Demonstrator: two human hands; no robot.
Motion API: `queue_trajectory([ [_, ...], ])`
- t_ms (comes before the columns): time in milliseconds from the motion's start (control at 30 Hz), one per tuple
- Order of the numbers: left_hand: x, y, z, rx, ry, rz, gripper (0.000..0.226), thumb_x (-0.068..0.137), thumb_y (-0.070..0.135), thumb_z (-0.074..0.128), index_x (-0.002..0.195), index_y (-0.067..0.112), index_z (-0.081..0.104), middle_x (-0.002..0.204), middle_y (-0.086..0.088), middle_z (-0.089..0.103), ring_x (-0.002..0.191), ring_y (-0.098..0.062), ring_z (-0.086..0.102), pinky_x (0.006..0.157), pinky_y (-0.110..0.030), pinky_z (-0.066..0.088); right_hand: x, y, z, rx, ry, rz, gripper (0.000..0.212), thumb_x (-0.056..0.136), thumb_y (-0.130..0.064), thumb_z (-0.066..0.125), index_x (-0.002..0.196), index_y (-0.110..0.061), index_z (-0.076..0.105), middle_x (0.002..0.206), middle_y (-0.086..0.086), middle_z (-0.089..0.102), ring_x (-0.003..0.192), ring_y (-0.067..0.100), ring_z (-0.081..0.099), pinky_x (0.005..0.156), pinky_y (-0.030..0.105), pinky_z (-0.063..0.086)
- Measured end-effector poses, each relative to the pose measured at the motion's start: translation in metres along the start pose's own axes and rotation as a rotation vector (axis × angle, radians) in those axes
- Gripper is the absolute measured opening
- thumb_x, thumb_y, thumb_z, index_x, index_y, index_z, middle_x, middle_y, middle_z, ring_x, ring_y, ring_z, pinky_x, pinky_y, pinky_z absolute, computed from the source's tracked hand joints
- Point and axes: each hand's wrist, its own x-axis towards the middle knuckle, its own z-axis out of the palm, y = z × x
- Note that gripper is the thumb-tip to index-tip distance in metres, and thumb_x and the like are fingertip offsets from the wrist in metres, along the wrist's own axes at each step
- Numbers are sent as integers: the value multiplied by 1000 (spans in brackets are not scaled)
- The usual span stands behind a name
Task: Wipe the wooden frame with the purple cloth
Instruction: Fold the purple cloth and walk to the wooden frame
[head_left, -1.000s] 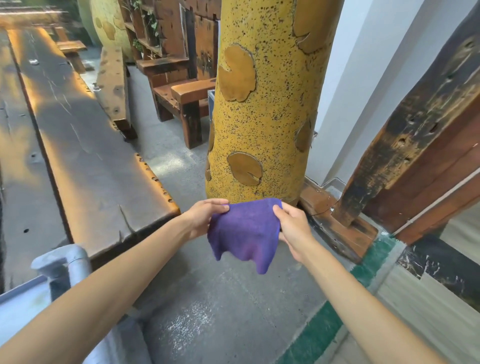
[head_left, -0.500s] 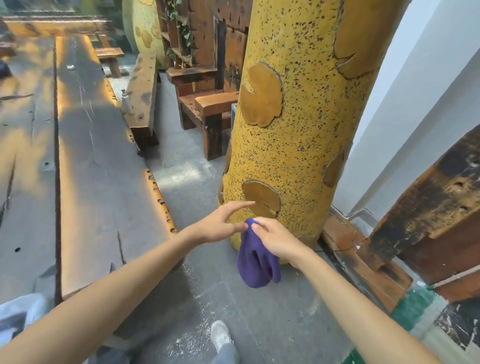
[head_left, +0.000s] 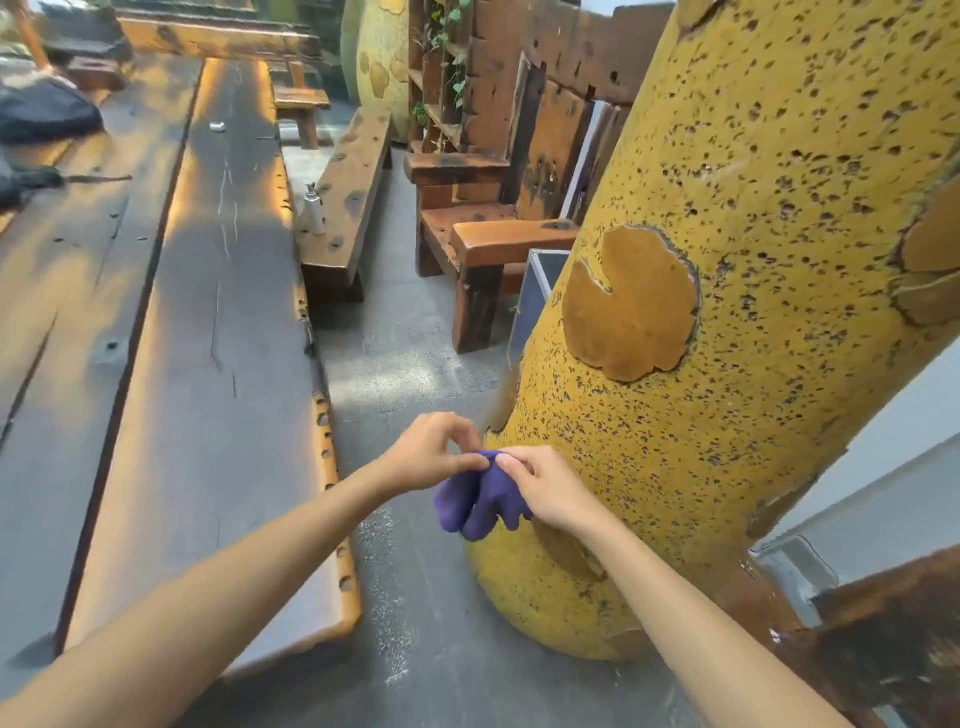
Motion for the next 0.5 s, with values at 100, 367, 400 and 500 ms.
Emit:
queue_trajectory([
  [100, 30, -19, -21, -45, 78, -41, 7, 84, 21, 80, 83, 15, 79, 81, 5, 78, 76, 0, 67, 78, -21, 49, 41, -6, -3, -38, 52, 8, 32, 107, -21, 47, 119, -25, 77, 96, -4, 78, 85, 16, 68, 80, 32, 51],
  [367, 124, -90, -48, -48, -97, -170, 24, 84, 32, 80, 104, 20, 73, 102, 4, 73, 94, -11, 68, 76, -12, 45, 177, 10, -9, -17, 85, -26, 26, 106, -17, 51, 109, -13, 77, 107, 0, 79, 103, 21, 70, 96, 40, 51],
  [400, 140, -102, -45, -58, -134, -191, 27, 84, 33, 80, 107, 22, 71, 106, 5, 72, 97, -11, 68, 77, -9, 45, 201, 10, -9, -15, 76, -37, 25, 106, -18, 52, 108, -15, 77, 105, -1, 79, 102, 19, 70, 95, 39, 51],
  [500, 180, -127, -41, -129, -179, -235, 30, 83, 27, 78, 108, 17, 67, 110, -2, 73, 106, -18, 68, 96, -30, 52, 253, 8, -12, 25, 62, -27, 22, 105, -21, 54, 107, -19, 76, 103, -5, 78, 99, 14, 69, 93, 32, 51],
])
